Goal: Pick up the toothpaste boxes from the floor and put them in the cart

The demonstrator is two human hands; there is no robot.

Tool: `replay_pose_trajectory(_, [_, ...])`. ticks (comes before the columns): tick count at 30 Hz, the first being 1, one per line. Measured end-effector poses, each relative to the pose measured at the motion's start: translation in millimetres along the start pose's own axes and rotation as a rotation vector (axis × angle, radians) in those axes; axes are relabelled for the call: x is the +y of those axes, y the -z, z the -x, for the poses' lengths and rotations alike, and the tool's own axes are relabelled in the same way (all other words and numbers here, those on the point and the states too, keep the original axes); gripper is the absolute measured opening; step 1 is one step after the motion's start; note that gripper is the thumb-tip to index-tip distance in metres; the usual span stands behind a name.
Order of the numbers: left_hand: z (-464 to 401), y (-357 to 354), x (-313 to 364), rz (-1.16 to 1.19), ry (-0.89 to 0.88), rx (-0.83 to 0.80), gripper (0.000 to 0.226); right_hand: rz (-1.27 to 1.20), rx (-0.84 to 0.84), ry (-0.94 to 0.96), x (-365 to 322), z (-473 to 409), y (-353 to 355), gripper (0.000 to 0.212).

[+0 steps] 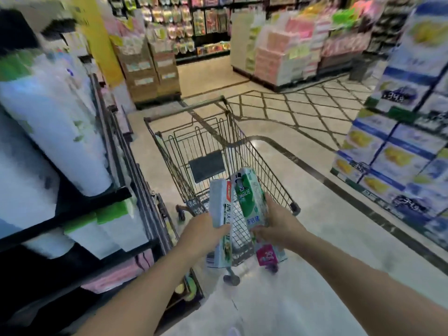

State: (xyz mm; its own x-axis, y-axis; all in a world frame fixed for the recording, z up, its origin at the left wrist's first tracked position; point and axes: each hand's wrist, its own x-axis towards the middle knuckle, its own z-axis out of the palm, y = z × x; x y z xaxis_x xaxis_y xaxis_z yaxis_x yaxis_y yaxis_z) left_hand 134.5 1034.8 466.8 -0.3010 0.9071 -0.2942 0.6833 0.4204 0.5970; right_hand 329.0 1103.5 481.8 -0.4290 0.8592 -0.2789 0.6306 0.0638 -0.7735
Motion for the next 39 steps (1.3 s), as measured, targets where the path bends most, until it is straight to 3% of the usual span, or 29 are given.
replay_pose_trajectory(2, [-36.7, 7.3, 6.2, 0.029, 0.002, -0.001, 0.037, -0.025, 0.017, -0.019, -7.0, -30.0, 11.3, 0.087])
replay_pose_trajectory(9, [-138.9, 15.7, 21.0, 0.081, 0.061, -0.046, 0.042, -0.063, 0.051, -0.082, -7.4, -125.7, 42.9, 0.067])
replay_pose_trajectory(16, [-225.3, -24.8, 11.0, 0.136, 0.235, -0.072, 0.04, -0.085, -0.046, -0.227, 35.4, -238.2, 37.6, 0.05])
replay_pose_trajectory(22, [-287.8, -102.3, -20.8, 0.11, 0.488, -0.129, 0.031, 0.02, -0.187, -0.334, 110.4, -333.3, -10.7, 0.032])
replay_pose_trajectory(28, [-330.5, -203.7, -76.2, 0.059, 0.652, -0.194, 0.041, 0.207, -0.333, -0.455, 207.7, -384.7, -84.5, 0.035])
replay_pose_trajectory(31, [-345.0, -243.3, -103.9, 0.051, 0.769, -0.215, 0.036, 0.363, -0.399, -0.399, 242.8, -394.7, -118.2, 0.03])
replay_pose_trajectory(33, [-347.2, -264.3, -117.2, 0.034, 0.825, -0.2, 0.035, 0.487, -0.488, -0.329, 257.9, -397.3, -138.8, 0.042])
replay_pose_trajectory(39, [-344.7, -315.1, -142.4, 0.082, 0.943, -0.201, 0.035, 0.544, -0.525, -0.311, 290.8, -388.4, -183.8, 0.042])
